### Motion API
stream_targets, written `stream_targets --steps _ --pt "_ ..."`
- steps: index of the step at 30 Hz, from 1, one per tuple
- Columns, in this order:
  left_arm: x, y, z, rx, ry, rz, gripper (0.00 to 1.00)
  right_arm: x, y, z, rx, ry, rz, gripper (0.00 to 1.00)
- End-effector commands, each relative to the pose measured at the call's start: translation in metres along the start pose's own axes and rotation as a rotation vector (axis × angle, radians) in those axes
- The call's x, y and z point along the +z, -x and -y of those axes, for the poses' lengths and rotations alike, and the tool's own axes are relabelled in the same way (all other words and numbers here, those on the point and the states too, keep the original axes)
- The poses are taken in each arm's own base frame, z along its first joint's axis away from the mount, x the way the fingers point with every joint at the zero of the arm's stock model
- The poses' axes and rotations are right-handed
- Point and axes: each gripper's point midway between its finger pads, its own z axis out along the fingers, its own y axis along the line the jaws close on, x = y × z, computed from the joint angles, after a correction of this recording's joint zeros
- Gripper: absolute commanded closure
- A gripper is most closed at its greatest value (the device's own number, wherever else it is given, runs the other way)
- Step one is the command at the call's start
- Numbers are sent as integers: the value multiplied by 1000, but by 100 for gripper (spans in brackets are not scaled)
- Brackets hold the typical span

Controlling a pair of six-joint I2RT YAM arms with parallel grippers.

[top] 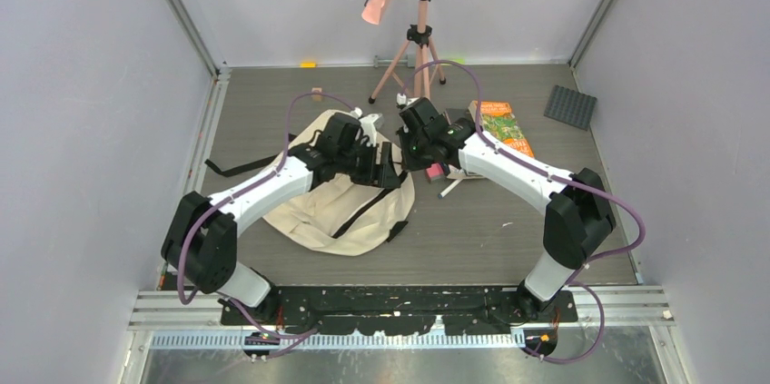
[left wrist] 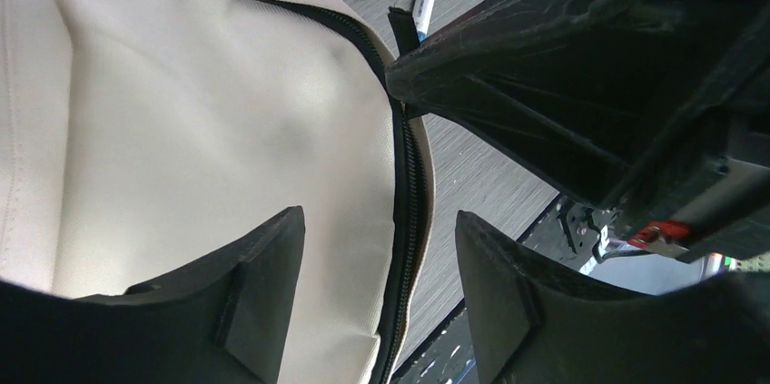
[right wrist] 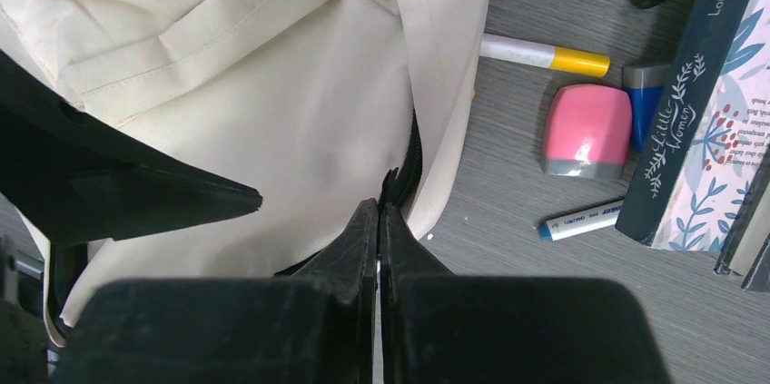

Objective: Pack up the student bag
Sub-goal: Unzip the student bag at the center of the board.

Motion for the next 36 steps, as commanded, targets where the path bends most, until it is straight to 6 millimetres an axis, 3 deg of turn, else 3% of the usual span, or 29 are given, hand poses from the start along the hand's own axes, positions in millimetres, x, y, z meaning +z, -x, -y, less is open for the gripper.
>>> stream_targets --steps 1,6,9,11,17,26,36 --pt "6 2 14 58 -42 -3 39 -19 19 -11 13 44 81 99" --pt "6 -5 13 109 43 -28 62 -19 19 -11 14 48 79 99" --pt "4 -10 15 114 43 -36 88 -19 20 -10 20 40 84 99" --pt "3 -15 13 108 47 -46 99 -20 23 -9 25 34 99 99" --pt "-5 -33 6 111 55 -80 100 -29 33 -1 39 -5 163 99" --pt "-37 -70 -6 138 100 -164 100 -25 35 6 20 -47 160 100" --pt "-79 -115 -15 118 128 -229 100 8 30 10 0 -85 82 100"
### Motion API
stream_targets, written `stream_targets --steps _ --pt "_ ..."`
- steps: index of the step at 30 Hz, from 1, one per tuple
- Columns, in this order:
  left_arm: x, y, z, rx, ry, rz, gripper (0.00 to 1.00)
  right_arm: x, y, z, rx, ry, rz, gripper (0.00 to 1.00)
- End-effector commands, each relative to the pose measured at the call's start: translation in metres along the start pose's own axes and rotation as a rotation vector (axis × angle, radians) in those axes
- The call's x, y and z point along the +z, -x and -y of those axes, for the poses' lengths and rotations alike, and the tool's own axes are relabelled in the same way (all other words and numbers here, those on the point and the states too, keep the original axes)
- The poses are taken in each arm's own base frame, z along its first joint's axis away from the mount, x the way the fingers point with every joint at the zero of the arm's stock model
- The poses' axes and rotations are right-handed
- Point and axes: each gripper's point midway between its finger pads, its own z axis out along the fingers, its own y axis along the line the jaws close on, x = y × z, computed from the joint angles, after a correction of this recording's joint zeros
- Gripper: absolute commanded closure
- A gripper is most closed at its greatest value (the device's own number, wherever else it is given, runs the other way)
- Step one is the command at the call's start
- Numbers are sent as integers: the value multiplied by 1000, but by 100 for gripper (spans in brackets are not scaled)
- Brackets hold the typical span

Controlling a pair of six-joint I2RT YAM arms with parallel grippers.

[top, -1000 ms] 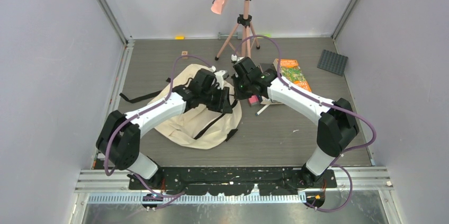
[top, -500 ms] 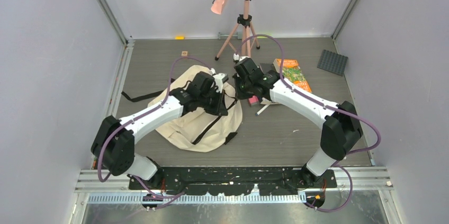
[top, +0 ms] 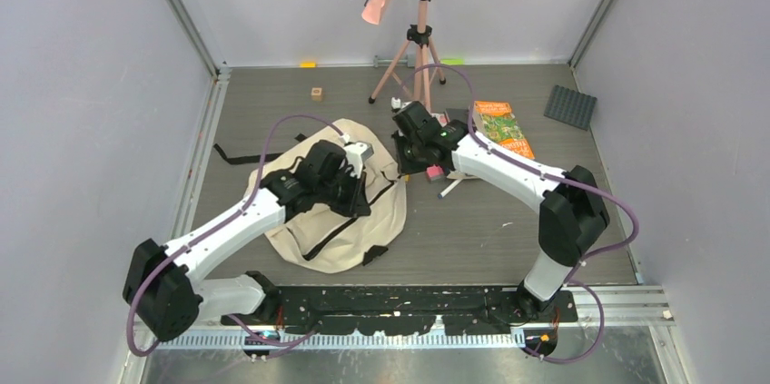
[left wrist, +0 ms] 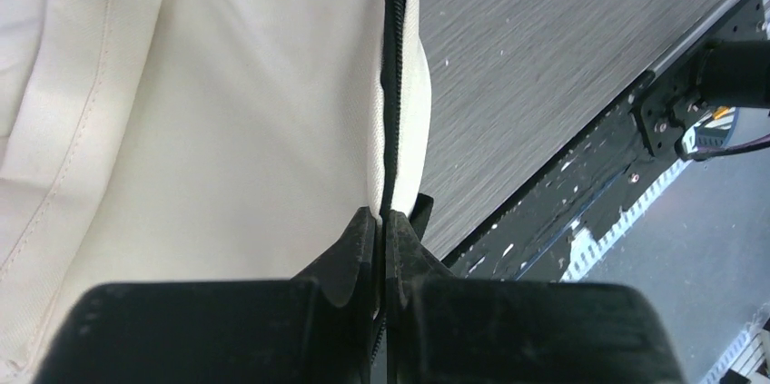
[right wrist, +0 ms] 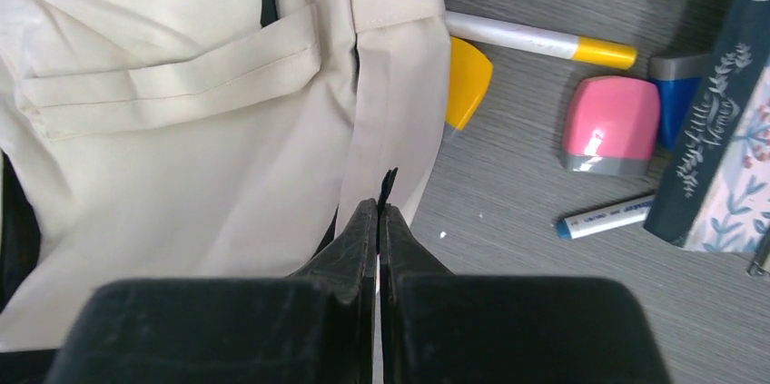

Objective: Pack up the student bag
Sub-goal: Unzip the student bag at the center of the board.

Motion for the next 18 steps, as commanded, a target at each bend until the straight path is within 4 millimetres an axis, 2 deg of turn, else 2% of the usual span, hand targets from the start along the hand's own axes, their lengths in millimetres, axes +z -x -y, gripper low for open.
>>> stream_targets --steps 1,6,11,14,18 --pt "-26 -55 -8 -18 37 -154 100 6 34 12 -6 -64 88 100" --pt "-37 -67 -12 -36 63 -150 100 21 28 11 -22 -61 47 99" --pt "-39 -56 -8 -70 62 -94 99 20 23 -1 -24 9 23 99" --pt "-35 -34 -2 -92 50 -26 82 16 17 -9 -40 60 18 99" --pt "-26 6 8 -123 33 59 56 9 6 -23 -57 132 1 99"
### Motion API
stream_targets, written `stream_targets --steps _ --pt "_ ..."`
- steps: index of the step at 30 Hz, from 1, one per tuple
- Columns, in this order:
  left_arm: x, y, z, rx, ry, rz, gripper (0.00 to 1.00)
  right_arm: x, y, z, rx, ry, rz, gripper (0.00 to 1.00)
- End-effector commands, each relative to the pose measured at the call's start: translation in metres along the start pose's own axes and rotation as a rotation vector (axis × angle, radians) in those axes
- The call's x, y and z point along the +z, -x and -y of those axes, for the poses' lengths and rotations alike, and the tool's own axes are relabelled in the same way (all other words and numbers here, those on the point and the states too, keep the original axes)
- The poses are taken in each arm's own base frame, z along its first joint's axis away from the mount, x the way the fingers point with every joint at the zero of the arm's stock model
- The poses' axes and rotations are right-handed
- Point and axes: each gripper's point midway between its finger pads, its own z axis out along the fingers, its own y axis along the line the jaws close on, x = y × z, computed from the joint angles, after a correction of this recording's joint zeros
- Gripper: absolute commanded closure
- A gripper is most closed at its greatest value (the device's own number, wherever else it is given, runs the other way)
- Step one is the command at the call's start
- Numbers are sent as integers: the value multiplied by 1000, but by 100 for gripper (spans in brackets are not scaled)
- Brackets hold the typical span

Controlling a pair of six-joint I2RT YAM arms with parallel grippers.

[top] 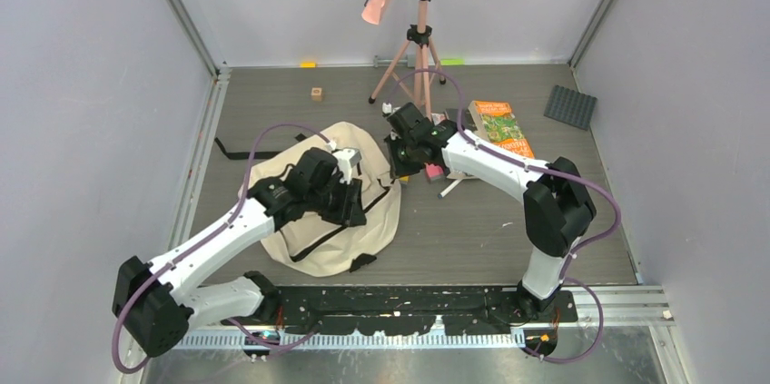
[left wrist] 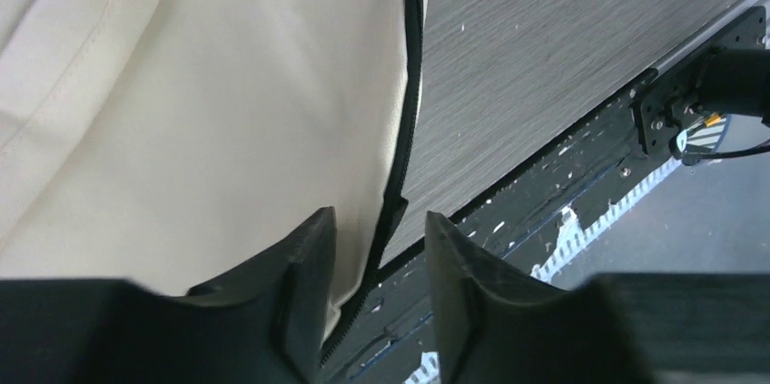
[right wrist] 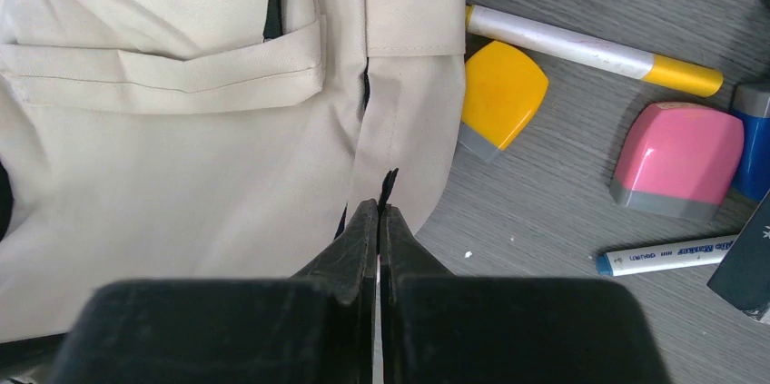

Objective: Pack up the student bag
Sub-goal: Unzip the student bag at the center of the board.

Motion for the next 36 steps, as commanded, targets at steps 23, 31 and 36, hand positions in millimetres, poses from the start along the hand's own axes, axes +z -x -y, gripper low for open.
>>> stream_targets --steps 23,31,36 --pt "51 66 13 -17 15 19 46 -21 7 -12 -50 54 80 99" --pt "57 54 6 -23 29 -12 49 -19 7 -14 -51 59 71 99" --pt "60 56 6 -19 26 -13 62 -19 7 -14 -49 58 70 99"
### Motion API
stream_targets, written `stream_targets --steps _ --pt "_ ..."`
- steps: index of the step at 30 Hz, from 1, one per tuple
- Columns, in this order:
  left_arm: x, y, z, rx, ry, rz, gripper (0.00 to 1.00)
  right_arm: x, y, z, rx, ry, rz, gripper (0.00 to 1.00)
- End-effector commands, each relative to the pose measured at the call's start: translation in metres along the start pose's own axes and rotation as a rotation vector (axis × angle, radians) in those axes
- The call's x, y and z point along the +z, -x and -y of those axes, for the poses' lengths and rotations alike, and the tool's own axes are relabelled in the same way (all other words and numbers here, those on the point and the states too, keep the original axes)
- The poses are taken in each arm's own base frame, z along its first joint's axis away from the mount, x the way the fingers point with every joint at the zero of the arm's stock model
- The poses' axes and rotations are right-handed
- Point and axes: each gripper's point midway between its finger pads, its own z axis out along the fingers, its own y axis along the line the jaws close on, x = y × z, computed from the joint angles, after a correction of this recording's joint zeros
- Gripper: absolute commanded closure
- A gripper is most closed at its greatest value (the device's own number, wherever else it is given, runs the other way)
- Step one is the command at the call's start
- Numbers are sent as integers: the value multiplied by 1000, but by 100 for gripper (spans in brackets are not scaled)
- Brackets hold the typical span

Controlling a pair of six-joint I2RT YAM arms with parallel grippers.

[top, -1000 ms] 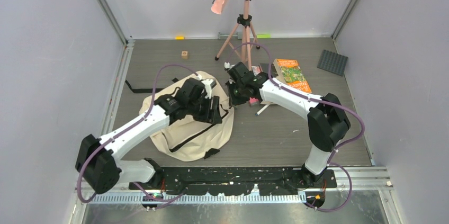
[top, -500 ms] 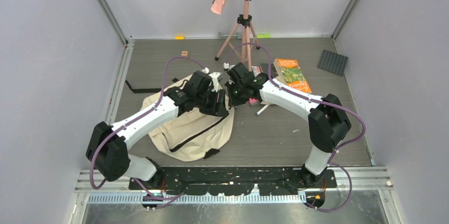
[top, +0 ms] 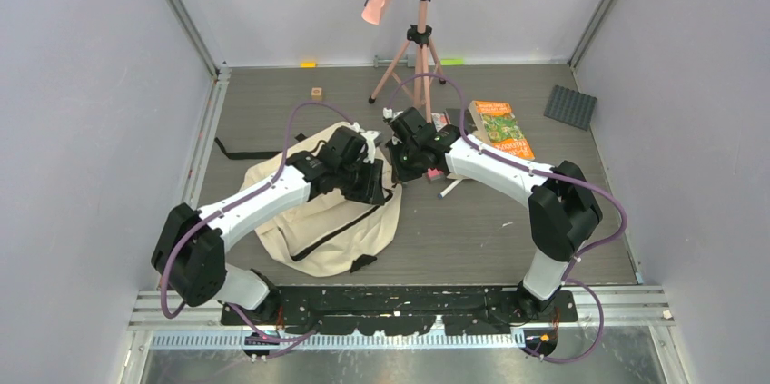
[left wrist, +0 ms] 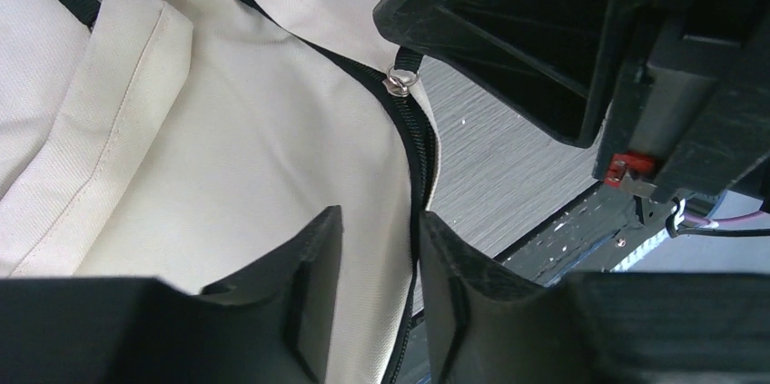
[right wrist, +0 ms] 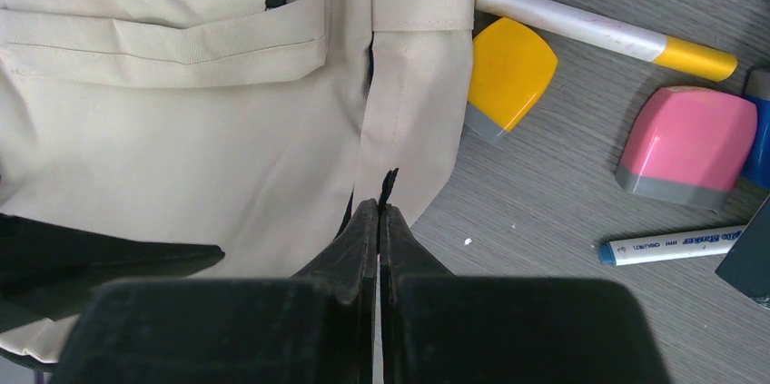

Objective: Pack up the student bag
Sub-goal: Unzip the student bag at the center of the board.

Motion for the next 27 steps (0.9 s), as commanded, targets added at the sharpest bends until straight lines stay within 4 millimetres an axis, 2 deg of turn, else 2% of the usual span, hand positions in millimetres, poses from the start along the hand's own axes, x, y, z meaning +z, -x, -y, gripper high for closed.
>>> stream_targets --steps 1,5,9,13,19,27 --pt "2 6 1 28 -8 24 65 -14 21 -11 -14 34 71 99" --pt "2 7 2 29 -7 29 72 -14 19 -11 -12 35 66 99" --pt "2 4 1 27 -4 20 88 -14 20 -10 -11 27 72 99" --pt "-7 6 3 31 -8 37 100 -17 24 -6 -7 5 94 99" --pt "-29 1 6 64 -23 61 100 -30 39 9 -22 -95 175 99" --pt "-69 -9 -2 66 22 126 100 -27 43 20 -18 -160 189 100"
